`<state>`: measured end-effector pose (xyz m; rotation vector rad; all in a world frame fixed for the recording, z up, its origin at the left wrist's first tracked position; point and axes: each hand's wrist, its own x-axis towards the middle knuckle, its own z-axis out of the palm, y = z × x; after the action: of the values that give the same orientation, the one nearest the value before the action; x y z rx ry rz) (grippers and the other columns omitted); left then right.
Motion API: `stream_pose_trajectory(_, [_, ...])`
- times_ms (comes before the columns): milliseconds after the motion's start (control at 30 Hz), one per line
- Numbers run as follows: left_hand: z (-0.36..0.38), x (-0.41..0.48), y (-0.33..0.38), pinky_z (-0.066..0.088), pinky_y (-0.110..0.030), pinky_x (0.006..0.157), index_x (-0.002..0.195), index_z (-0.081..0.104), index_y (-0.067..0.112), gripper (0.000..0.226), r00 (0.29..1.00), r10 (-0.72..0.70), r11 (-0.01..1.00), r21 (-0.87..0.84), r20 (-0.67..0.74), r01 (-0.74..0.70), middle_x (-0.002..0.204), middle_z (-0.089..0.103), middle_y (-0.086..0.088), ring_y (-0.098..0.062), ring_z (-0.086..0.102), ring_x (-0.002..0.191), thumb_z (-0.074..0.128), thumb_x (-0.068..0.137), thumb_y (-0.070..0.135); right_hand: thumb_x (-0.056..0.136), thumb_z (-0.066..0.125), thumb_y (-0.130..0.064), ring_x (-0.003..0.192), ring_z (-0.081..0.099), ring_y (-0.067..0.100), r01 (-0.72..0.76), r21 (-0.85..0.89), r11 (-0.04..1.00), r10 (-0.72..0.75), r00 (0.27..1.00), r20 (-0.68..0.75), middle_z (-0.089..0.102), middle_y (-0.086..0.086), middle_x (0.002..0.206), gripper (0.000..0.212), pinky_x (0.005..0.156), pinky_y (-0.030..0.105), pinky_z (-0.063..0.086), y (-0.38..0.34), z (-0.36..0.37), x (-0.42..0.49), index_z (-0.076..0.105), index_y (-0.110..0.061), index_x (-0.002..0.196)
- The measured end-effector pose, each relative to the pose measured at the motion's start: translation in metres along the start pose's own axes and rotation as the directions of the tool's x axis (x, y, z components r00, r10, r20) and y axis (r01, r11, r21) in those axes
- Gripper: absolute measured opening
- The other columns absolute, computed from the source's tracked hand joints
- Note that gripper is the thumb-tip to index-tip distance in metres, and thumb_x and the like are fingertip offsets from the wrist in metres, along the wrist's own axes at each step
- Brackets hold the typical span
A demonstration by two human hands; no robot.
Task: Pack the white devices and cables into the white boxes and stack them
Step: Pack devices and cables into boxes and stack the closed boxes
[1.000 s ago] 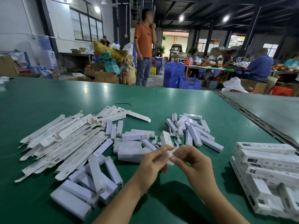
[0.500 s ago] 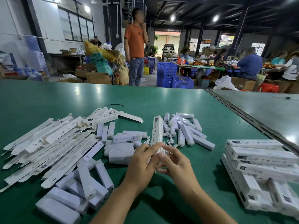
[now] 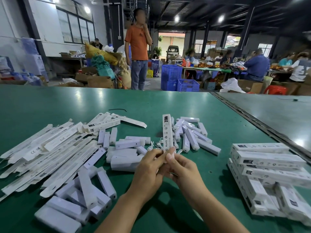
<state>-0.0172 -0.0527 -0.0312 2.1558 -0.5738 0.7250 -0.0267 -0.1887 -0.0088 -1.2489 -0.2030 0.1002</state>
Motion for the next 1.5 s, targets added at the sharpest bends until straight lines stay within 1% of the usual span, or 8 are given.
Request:
stream_pose_trajectory(133, [0.003,-0.004,-0.002,0.034,-0.002,0.091,0.144,0.01,0.064,0.078,0.981,-0.189,0.977,-0.108,-0.045,0.184,0.122,0.054,0.021,0.006,0.049,0.112,0.062,0.093,0.037,0.082,0.062,-0.029,0.08,0.069,0.017,0.096,0.157,0.983,-0.074,0.987,-0.14,0.073,0.011,0.098,0.033,0.072,0.025,0.056,-0.016,-0.009,0.006,0.067,-0.008,0.107])
stream_pose_trajectory(500, [0.009,-0.001,-0.004,0.026,0.005,0.086,0.145,0.036,0.031,0.065,0.947,-0.311,0.95,-0.026,-0.074,0.31,0.107,0.046,0.025,-0.003,0.047,0.102,0.066,0.091,0.011,0.079,0.058,-0.045,0.075,0.066,0.012,0.41,0.522,0.748,-0.104,0.849,-0.518,0.075,-0.004,0.096,0.049,0.061,0.019,0.053,-0.057,-0.059,0.021,0.049,-0.018,0.119])
stream_pose_trajectory(800, [0.007,0.001,-0.005,0.033,-0.017,0.091,0.144,0.043,0.021,0.059,0.913,-0.387,0.919,0.025,-0.125,0.393,0.113,0.056,0.002,-0.01,0.044,0.106,0.064,0.09,0.011,0.083,0.067,-0.012,0.1,0.071,0.014,0.412,0.643,0.646,-0.03,0.855,-0.517,0.072,-0.004,0.115,0.023,0.067,0.018,0.054,-0.061,-0.061,0.017,0.064,-0.021,0.104])
stream_pose_trajectory(967, [0.006,0.0,-0.003,0.042,-0.033,0.096,0.142,0.044,0.023,0.058,0.898,-0.413,0.906,0.024,-0.154,0.422,0.11,0.056,0.006,-0.015,0.046,0.111,0.066,0.09,0.011,0.098,0.043,-0.044,0.096,0.072,0.013,0.354,0.603,0.714,-0.024,0.874,-0.485,0.074,-0.007,0.111,0.032,0.072,0.021,0.052,-0.054,-0.063,0.021,0.065,-0.022,0.108])
stream_pose_trajectory(1067, [0.005,0.0,-0.001,0.044,-0.038,0.095,0.138,0.049,0.017,0.053,0.896,-0.404,0.906,0.057,-0.182,0.42,0.111,0.057,0.005,-0.02,0.047,0.112,0.066,0.088,0.009,0.091,0.054,-0.042,0.089,0.072,0.013,0.195,0.455,0.869,-0.009,0.925,-0.38,0.075,-0.006,0.105,0.026,0.081,0.029,0.047,-0.043,-0.058,0.018,0.07,-0.024,0.1])
stream_pose_trajectory(1200, [0.001,0.004,0.003,0.042,-0.037,0.096,0.13,0.052,0.016,0.045,0.909,-0.36,0.91,0.134,-0.209,0.391,0.116,0.058,0.002,-0.022,0.047,0.113,0.065,0.088,0.012,0.094,0.059,-0.023,0.078,0.066,0.016,0.038,-0.068,0.997,-0.059,0.936,-0.347,0.076,0.003,0.09,0.014,0.074,0.031,0.048,-0.02,-0.043,0.016,0.07,-0.015,0.096])
stream_pose_trajectory(1333, [-0.018,0.024,-0.01,0.037,-0.036,0.095,0.129,0.049,0.018,0.039,0.911,-0.37,0.87,0.276,-0.183,0.409,0.124,0.056,-0.001,-0.022,0.044,0.116,0.057,0.09,0.018,0.092,0.067,-0.023,0.086,0.063,0.006,0.074,-0.777,0.625,-0.248,0.963,-0.108,0.071,-0.007,0.091,0.004,0.082,0.024,0.047,0.004,-0.039,0.017,0.07,-0.024,0.09])
stream_pose_trajectory(1500, [-0.078,0.054,-0.055,0.039,-0.042,0.099,0.143,0.032,0.016,0.05,0.815,-0.579,0.507,0.77,-0.028,0.387,0.14,0.045,-0.009,-0.028,0.043,0.127,0.048,0.097,0.028,0.091,0.065,-0.038,0.112,0.046,0.006,0.144,-0.921,0.361,-0.137,0.985,0.1,0.054,-0.015,0.112,0.027,0.096,0.019,0.033,0.016,-0.036,0.019,0.067,-0.029,0.116])
